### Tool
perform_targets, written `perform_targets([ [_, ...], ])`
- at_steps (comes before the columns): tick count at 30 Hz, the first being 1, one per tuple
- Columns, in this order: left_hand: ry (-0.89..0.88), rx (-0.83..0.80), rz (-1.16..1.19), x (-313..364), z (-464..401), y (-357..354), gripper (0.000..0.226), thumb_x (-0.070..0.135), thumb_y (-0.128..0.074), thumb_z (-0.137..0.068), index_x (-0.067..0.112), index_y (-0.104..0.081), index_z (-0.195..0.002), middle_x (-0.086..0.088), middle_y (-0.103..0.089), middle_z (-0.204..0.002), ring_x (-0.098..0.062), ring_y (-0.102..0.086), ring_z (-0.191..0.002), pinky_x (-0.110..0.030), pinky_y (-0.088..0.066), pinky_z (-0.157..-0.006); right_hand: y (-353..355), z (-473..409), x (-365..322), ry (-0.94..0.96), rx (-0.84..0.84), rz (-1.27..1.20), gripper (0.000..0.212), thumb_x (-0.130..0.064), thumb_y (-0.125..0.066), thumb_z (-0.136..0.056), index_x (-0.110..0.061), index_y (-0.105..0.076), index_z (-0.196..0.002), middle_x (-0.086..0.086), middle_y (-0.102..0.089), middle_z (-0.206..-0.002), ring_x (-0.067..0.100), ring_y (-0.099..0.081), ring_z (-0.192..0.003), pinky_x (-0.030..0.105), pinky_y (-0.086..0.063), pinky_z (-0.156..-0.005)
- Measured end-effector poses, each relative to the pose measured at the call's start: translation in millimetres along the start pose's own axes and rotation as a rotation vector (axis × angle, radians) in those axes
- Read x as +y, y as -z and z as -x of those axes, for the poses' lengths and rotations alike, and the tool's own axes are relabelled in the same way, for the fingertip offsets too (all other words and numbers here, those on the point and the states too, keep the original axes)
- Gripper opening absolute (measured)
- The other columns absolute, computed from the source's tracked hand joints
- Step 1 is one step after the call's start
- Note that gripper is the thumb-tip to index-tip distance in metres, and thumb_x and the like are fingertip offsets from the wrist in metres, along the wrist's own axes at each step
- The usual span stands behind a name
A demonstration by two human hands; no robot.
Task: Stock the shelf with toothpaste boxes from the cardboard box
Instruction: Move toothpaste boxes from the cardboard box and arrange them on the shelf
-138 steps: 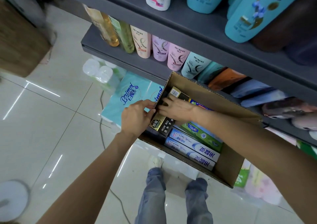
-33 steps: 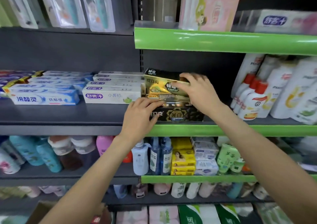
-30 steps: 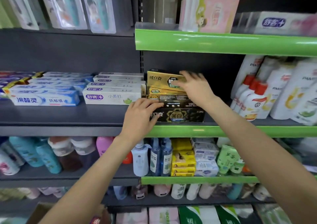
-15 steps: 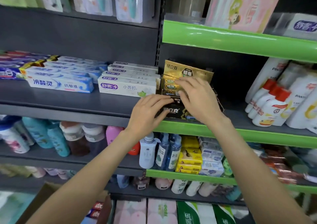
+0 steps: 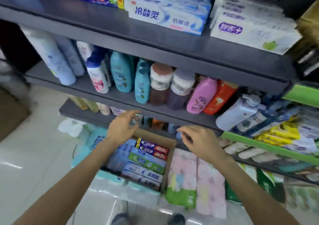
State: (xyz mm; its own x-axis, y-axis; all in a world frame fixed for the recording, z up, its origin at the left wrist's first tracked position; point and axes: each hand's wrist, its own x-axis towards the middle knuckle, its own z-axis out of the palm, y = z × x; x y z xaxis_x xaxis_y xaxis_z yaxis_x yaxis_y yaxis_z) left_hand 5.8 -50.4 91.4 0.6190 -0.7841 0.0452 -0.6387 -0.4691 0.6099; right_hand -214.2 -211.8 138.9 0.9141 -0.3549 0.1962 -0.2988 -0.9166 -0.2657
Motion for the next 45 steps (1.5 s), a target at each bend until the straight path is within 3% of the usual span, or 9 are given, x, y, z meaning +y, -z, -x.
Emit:
perform_targets([
  [9, 0.455, -0.277, -0.023, -177, 30, -37, 0.059, 0.025, -0.062, -0.087, 0.011, -0.04, -0.141, -0.018, -0.048, -0.133, -0.035, -0.051, -0.117, -0.043, -0.042, -0.096, -189, -46, -40, -0.117, -0.638, 0.005, 0.053, -0.029, -0.059, -0.089, -0.023, -0.041, -0.139, 0.004, -0.045, -0.138, 0.024, -0.04, -0.129, 0.037, -0.04, -0.099],
  [16, 0.511, -0.276, 0.178, -205, 44, -69, 0.056, 0.03, -0.072, -0.08, 0.03, -0.051, -0.132, 0.007, -0.063, -0.117, -0.015, -0.065, -0.094, -0.032, -0.05, -0.086, -302, -38, -38, -0.211, -0.87, 0.113, 0.068, -0.025, -0.055, -0.091, -0.03, -0.018, -0.148, 0.01, -0.034, -0.144, 0.033, -0.036, -0.129, 0.044, -0.041, -0.097],
  [22, 0.456, -0.1, 0.114, -211, 56, -88, 0.033, 0.015, -0.066, -0.085, 0.027, -0.065, -0.116, 0.0, -0.068, -0.113, -0.018, -0.068, -0.086, -0.028, -0.051, -0.076, -345, -25, -15, -0.018, -1.004, 0.357, 0.083, -0.012, -0.045, -0.095, -0.044, 0.014, -0.144, 0.018, -0.011, -0.154, 0.041, -0.02, -0.137, 0.053, -0.036, -0.099],
  [27, 0.428, -0.064, 0.057, -210, 56, -91, 0.034, 0.013, -0.066, -0.085, 0.026, -0.065, -0.116, -0.003, -0.068, -0.112, -0.02, -0.069, -0.085, -0.027, -0.049, -0.073, -344, -16, -14, -0.104, -0.96, 0.223, 0.098, 0.005, -0.045, -0.089, -0.047, 0.02, -0.142, 0.026, -0.026, -0.139, 0.04, -0.047, -0.11, 0.041, -0.046, -0.075],
  [32, 0.442, -0.103, 0.072, -203, 52, -80, 0.033, 0.016, -0.063, -0.087, 0.021, -0.064, -0.119, -0.006, -0.065, -0.118, -0.027, -0.06, -0.107, -0.034, -0.047, -0.089, -298, -25, -28, -0.236, -0.756, -0.004, 0.094, -0.031, -0.065, -0.085, -0.053, 0.007, -0.142, 0.012, -0.04, -0.126, 0.03, -0.053, -0.104, 0.039, -0.049, -0.078],
  [35, 0.561, -0.003, 0.352, -171, 50, -58, 0.037, 0.021, -0.063, -0.088, 0.019, -0.059, -0.125, -0.001, -0.06, -0.123, -0.02, -0.054, -0.114, -0.024, -0.042, -0.094, -243, -32, -45, -0.383, -0.529, -0.357, 0.088, -0.031, -0.07, -0.077, -0.056, -0.015, -0.141, -0.002, -0.049, -0.132, 0.017, -0.053, -0.115, 0.032, -0.047, -0.088],
  [37, 0.666, -0.091, 0.671, -134, 53, -39, 0.048, 0.027, -0.066, -0.087, 0.023, -0.05, -0.132, 0.004, -0.056, -0.121, -0.012, -0.054, -0.11, -0.007, -0.041, -0.086, -203, -32, -64, -0.499, -0.389, -0.664, 0.082, -0.026, -0.075, -0.075, -0.056, -0.027, -0.135, -0.017, -0.052, -0.132, 0.002, -0.05, -0.117, 0.018, -0.041, -0.09],
  [41, 0.632, -0.299, 0.988, -69, 68, -4, 0.082, 0.054, -0.069, -0.068, 0.029, -0.038, -0.14, 0.007, -0.06, -0.123, -0.008, -0.062, -0.107, -0.032, -0.05, -0.095, -144, -24, -112, -0.562, -0.16, -0.89, 0.08, -0.027, -0.08, -0.073, -0.052, -0.033, -0.133, -0.033, -0.051, -0.123, -0.011, -0.049, -0.113, 0.014, -0.039, -0.092],
  [45, 0.515, -0.213, 0.979, -23, 72, 25, 0.047, 0.033, -0.07, -0.075, 0.021, -0.057, -0.118, -0.002, -0.068, -0.112, -0.016, -0.065, -0.102, -0.04, -0.052, -0.092, -109, -20, -145, -0.438, -0.106, -0.916, 0.088, -0.026, -0.079, -0.074, -0.035, -0.027, -0.145, -0.013, -0.049, -0.134, -0.002, -0.046, -0.122, 0.012, -0.036, -0.098],
])
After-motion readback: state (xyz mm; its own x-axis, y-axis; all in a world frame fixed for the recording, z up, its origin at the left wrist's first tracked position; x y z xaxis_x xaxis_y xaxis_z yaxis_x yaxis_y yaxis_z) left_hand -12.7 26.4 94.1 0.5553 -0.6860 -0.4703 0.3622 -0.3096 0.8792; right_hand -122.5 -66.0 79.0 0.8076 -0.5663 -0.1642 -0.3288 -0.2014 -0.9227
